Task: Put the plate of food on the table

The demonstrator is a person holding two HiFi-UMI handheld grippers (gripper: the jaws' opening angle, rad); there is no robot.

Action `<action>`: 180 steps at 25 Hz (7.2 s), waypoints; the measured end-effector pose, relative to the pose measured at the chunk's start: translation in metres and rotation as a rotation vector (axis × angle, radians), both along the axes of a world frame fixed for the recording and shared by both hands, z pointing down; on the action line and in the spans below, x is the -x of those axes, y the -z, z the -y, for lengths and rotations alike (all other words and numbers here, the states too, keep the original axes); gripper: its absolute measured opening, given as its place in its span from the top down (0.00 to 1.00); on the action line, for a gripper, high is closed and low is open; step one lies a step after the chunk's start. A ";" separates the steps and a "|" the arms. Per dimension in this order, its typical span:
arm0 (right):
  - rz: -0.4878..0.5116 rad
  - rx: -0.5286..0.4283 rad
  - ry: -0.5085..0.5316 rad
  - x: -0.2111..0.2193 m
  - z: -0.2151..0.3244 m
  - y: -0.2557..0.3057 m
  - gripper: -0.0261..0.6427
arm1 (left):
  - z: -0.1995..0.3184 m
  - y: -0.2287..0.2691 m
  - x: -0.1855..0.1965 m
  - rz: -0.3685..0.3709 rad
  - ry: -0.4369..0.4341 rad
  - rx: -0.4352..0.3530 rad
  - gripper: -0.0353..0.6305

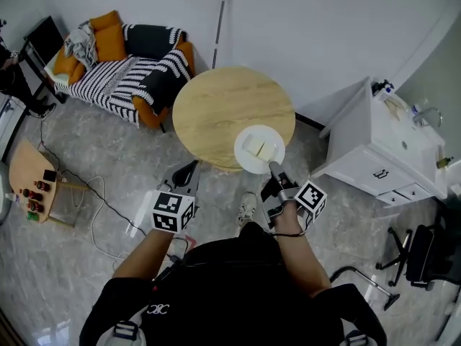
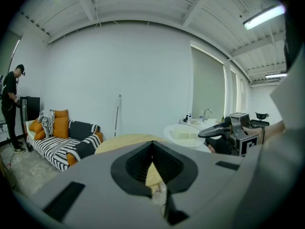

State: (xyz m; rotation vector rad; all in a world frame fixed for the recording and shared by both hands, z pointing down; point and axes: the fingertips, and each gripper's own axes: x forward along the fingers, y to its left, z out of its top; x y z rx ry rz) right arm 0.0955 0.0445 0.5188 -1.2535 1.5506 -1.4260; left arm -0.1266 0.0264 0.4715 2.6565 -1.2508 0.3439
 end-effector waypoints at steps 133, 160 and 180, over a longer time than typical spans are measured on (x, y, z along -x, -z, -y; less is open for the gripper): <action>0.038 0.239 0.572 -0.047 0.267 -0.207 0.91 | 0.287 -0.028 -0.065 0.049 0.120 0.128 0.94; -0.844 0.554 0.558 -0.082 0.282 -0.210 0.84 | 0.290 -0.025 -0.073 0.051 0.087 0.114 0.94; -1.007 0.169 0.418 -0.082 0.313 -0.101 0.95 | 0.301 -0.032 -0.093 0.035 0.000 0.113 0.94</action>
